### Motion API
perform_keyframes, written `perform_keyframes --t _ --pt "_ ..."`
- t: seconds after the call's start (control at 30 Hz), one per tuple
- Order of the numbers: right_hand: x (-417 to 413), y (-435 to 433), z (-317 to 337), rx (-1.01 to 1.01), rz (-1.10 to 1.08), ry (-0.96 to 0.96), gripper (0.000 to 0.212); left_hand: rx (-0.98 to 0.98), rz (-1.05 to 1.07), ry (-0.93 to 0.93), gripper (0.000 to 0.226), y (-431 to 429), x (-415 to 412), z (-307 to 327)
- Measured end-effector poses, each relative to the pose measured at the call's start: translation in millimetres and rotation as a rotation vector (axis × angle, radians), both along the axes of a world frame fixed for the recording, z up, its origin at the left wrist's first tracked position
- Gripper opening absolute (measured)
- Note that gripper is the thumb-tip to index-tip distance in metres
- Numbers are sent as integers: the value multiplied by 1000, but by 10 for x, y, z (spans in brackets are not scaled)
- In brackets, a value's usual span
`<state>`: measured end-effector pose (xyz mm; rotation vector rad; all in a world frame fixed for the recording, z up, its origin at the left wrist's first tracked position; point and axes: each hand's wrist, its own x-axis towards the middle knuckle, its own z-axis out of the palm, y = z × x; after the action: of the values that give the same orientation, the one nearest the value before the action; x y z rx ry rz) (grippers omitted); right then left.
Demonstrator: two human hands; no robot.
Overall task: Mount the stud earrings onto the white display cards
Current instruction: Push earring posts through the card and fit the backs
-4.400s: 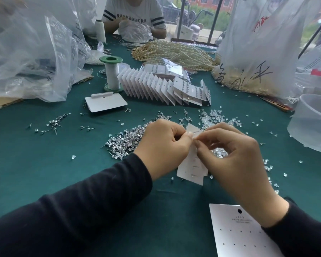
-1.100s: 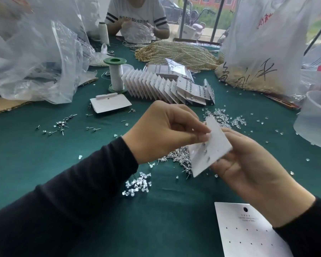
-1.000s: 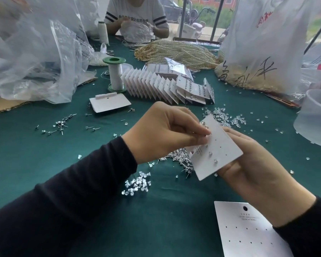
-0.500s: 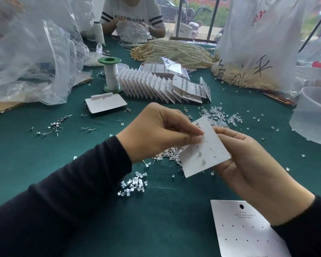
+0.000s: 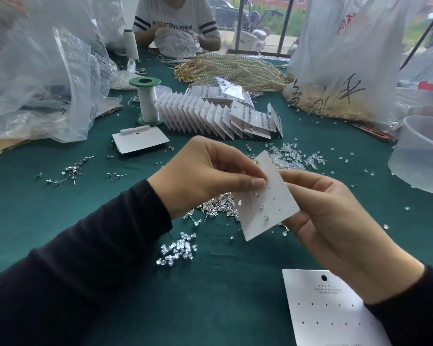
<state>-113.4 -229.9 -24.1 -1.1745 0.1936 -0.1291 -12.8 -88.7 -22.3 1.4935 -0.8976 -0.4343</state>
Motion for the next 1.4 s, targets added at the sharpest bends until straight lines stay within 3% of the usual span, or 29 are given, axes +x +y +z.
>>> perform_keyframes --t 0.13,0.23,0.37,0.47,0.7,0.9,1.0,1.13,1.23,1.33,1.4 --pt "2 21 -14 -62 -29 -55 22 -27 36 -11 17 -10 -11 -12" --pt "4 12 -45 -227 -85 -113 22 -2 47 -28 22 -8 -22 -12" --pt "-18 3 -81 -479 -212 -264 6 80 143 -146 42 -18 -103 14" --pt "-29 28 -103 -613 -310 -375 8 89 202 -249 56 -34 -196 30" --pt "-11 93 -164 -1011 -459 -612 8 111 191 -423 49 -90 -364 60" --pt "26 58 -198 -1134 -519 -645 8 161 264 -520 38 -124 -354 45" --pt "46 29 -173 -1095 -453 -640 12 189 319 -533 37 -136 -300 26" --pt "54 -192 -28 -933 -532 -711 19 225 357 -326 48 -85 -129 -9" --pt "67 -580 116 -1022 -671 -507 21 184 353 7 47 -50 -17 -27" --pt "100 -875 83 -1371 -343 -77 17 129 365 227 39 -46 59 -39" --pt "127 -929 -12 -1470 -127 124 11 117 373 276 36 -53 76 -28"
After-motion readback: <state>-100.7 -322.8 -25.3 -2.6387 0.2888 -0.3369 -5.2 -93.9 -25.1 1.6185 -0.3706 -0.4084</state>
